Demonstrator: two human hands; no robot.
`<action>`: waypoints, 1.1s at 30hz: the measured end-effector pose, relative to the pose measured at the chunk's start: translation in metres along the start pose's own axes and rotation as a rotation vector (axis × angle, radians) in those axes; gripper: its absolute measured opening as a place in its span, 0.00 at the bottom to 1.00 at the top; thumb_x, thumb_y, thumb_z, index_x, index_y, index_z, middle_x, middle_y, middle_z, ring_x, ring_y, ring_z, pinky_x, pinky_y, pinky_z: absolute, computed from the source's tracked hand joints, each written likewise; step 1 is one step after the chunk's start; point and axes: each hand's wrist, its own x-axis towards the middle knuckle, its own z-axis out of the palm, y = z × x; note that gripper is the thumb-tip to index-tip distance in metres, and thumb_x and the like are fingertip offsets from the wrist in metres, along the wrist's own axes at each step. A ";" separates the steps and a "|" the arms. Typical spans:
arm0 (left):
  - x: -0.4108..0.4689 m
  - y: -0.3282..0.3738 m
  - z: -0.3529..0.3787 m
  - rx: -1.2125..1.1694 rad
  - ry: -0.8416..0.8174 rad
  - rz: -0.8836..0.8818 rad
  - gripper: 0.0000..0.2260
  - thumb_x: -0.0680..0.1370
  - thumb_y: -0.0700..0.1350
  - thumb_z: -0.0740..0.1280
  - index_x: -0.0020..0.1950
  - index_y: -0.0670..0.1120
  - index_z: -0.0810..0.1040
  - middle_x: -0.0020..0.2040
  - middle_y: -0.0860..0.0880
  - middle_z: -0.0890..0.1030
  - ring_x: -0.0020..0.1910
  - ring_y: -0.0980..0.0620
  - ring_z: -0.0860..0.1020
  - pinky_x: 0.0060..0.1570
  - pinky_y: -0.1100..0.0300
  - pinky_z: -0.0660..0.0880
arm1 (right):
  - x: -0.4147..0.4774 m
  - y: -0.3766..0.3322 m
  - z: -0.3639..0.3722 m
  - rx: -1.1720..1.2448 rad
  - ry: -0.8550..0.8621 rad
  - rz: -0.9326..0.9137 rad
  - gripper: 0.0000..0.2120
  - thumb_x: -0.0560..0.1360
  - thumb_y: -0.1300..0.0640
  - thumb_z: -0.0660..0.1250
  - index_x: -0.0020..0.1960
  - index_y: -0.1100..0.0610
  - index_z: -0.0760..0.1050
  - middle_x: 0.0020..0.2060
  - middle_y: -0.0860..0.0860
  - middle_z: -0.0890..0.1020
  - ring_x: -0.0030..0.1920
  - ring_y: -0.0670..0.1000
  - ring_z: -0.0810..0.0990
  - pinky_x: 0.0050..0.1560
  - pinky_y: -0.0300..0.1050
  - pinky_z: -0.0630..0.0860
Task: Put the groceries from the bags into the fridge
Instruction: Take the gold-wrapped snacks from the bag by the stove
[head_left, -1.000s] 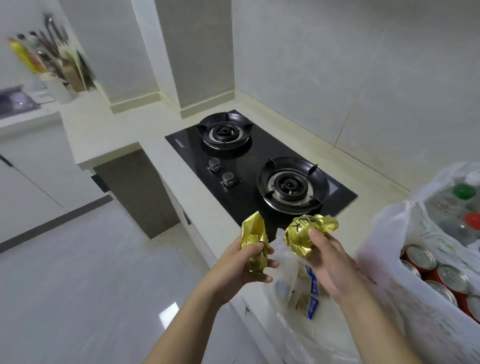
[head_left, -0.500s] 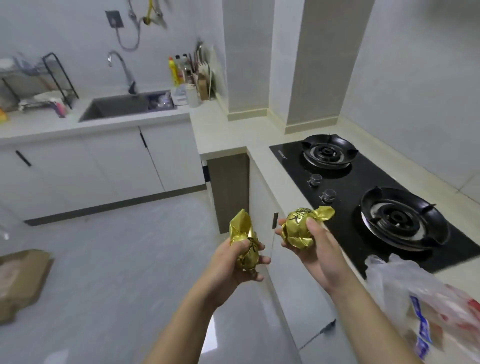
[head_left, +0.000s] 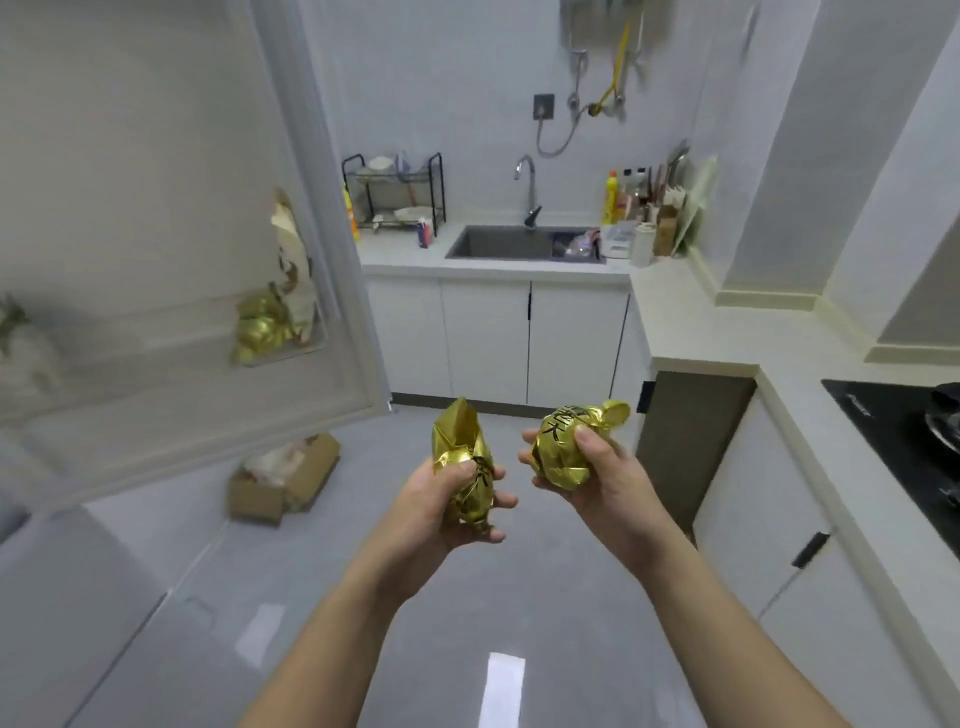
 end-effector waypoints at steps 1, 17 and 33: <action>-0.002 0.009 -0.010 -0.004 0.020 0.024 0.16 0.74 0.47 0.64 0.59 0.41 0.72 0.51 0.42 0.78 0.47 0.45 0.81 0.35 0.53 0.78 | 0.009 -0.001 0.013 0.001 -0.044 0.001 0.25 0.77 0.46 0.64 0.65 0.64 0.71 0.57 0.58 0.82 0.58 0.59 0.81 0.53 0.47 0.79; -0.006 0.210 -0.141 0.371 0.537 0.413 0.05 0.82 0.41 0.60 0.54 0.40 0.72 0.48 0.43 0.80 0.35 0.50 0.83 0.36 0.59 0.82 | 0.151 -0.095 0.226 -0.521 -0.397 -0.309 0.22 0.71 0.45 0.68 0.55 0.61 0.76 0.45 0.58 0.82 0.47 0.59 0.83 0.53 0.62 0.79; 0.090 0.247 -0.236 0.628 0.431 -0.404 0.10 0.82 0.42 0.63 0.49 0.35 0.71 0.47 0.39 0.77 0.46 0.37 0.80 0.49 0.41 0.80 | 0.226 -0.092 0.357 -1.838 -0.419 -0.197 0.12 0.77 0.50 0.65 0.42 0.59 0.71 0.37 0.53 0.74 0.32 0.51 0.74 0.34 0.42 0.74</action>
